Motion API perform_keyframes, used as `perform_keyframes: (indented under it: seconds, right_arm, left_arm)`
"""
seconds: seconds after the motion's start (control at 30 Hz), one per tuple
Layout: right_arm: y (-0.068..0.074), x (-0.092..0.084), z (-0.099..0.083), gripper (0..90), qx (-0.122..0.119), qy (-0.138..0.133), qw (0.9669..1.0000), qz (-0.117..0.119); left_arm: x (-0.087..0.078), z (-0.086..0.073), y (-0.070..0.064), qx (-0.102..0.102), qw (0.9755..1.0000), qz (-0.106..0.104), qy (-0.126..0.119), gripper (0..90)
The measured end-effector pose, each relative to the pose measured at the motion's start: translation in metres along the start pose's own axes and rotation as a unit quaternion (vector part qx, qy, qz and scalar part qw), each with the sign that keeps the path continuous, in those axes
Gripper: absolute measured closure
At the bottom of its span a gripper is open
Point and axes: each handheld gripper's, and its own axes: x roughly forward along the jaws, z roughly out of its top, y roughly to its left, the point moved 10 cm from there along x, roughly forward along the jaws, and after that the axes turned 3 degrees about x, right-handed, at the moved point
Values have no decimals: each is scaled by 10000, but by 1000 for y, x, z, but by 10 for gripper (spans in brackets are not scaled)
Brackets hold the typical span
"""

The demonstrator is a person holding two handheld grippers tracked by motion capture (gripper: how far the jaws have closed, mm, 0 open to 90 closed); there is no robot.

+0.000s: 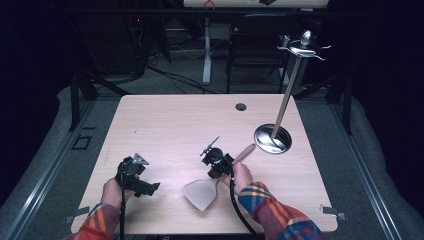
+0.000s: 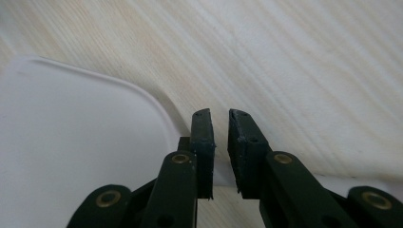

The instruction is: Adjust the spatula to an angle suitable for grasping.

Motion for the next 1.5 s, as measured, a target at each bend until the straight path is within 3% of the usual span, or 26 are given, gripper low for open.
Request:
perform_keyframes:
  seconds: [0.13, 0.33, 0.4, 0.6, 0.7, 0.83, 1.03, 1.13, 1.2, 1.23, 1.3, 1.33, 1.37, 1.4, 1.43, 1.47, 1.5]
  right_arm:
    - [2, 6, -2, 836, -97, 78, 9998, -158]
    - [3, 9, -3, 870, -202, 11, 9997, -137]
    - [1, 12, -4, 884, -311, 58, 9992, -233]
    - [5, 11, -9, 900, -489, 145, 9985, -214]
    - [3, 4, -24, 894, -726, 358, 9966, -137]
    - [0, -3, -39, 874, -863, 433, 9953, 6]
    - [-5, -11, -57, 868, -1010, 542, 9934, -6]
    - [-8, -15, -66, 823, -972, 574, 9936, -14]
    - [-13, -18, -70, 677, -765, 557, 9955, -8]
    - [-13, -22, -70, 638, -554, 486, 9971, 204]
    - [-18, -31, -68, 529, -88, 273, 9989, 372]
    - [-30, -39, -66, 415, 287, 155, 9993, 191]
    - [-30, -39, -66, 415, 287, 155, 9993, 191]
    - [-35, -41, -66, 397, 483, 59, 9987, 153]
    - [-52, -48, -72, 304, 888, 122, 9960, 46]
    - [-52, -48, -72, 304, 888, 122, 9960, 46]
    - [-57, -48, -73, 294, 1094, 42, 9940, -12]
  left_arm:
    - [0, 0, 0, 2, 10000, -10, -3, 2]
    - [0, 0, 0, -3, 10000, -18, -5, 2]
    - [0, 0, 0, -3, 10000, -16, -1, 2]
    - [0, 0, 0, -1, 10000, -18, -4, 2]
    - [-1, -1, 0, -4, 10000, -23, -15, 2]
    - [-1, 0, 0, 2, 10000, -28, -14, 2]
    - [0, -1, 0, 8, 10000, -19, 5, 2]
    - [0, -1, 0, 9, 10000, -17, 4, 2]
    - [0, 0, -1, 7, 10000, -15, 1, 2]
    - [0, 0, -1, 13, 10000, -13, -2, 2]
    - [0, 1, -1, 31, 10000, -9, -5, 2]
    - [0, 1, -1, 32, 10000, -6, -2, 2]
    - [0, 0, -1, 31, 10000, -6, 0, 2]
    - [-1, 1, -1, 21, 10000, -11, -7, 2]
    - [-1, 1, -1, 23, 10000, -9, -11, 2]
    - [-1, 1, -1, 23, 10000, -7, -12, 2]
    - [-1, 1, -1, 24, 10000, -10, -10, 2]
